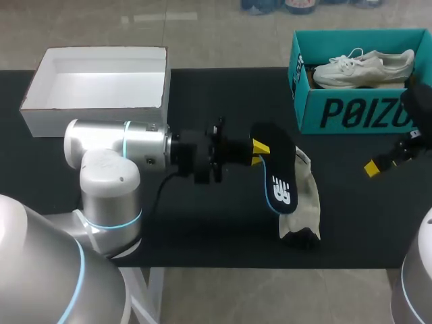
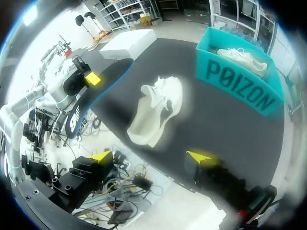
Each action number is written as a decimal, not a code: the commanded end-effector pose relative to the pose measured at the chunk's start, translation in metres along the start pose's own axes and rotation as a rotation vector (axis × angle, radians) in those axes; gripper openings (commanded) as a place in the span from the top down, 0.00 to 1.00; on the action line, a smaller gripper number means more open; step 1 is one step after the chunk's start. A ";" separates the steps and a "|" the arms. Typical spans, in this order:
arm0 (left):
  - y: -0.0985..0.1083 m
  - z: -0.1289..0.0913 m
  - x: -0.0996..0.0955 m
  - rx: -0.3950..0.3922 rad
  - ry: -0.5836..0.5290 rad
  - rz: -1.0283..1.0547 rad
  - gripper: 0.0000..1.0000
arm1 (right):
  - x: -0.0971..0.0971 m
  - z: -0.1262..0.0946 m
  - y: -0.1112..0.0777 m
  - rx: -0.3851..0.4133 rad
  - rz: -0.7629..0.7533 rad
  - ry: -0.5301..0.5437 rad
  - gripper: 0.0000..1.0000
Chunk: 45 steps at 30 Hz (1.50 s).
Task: Take the shoe out of the shoebox, open the shoe tongue, remove and reinsert the insole, then place the shoe into the shoebox
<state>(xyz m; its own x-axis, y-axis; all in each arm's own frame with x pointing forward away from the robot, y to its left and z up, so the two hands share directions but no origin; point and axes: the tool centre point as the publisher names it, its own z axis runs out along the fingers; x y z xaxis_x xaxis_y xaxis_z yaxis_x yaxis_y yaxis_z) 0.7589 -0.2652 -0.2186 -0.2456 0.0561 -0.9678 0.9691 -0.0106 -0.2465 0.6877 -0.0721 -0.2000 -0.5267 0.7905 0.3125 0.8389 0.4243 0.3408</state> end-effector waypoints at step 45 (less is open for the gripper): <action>-0.018 0.008 0.012 0.065 0.052 -0.141 1.00 | 0.000 0.000 -0.001 -0.001 0.001 -0.002 0.00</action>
<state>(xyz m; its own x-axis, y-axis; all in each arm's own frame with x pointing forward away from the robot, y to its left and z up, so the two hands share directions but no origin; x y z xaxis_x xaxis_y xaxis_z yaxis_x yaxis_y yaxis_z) 0.7403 -0.2703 -0.2256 -0.3650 0.1070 -0.9248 0.9255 -0.0660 -0.3729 0.6882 -0.0723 -0.2000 -0.5277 0.7893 0.3140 0.8386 0.4252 0.3406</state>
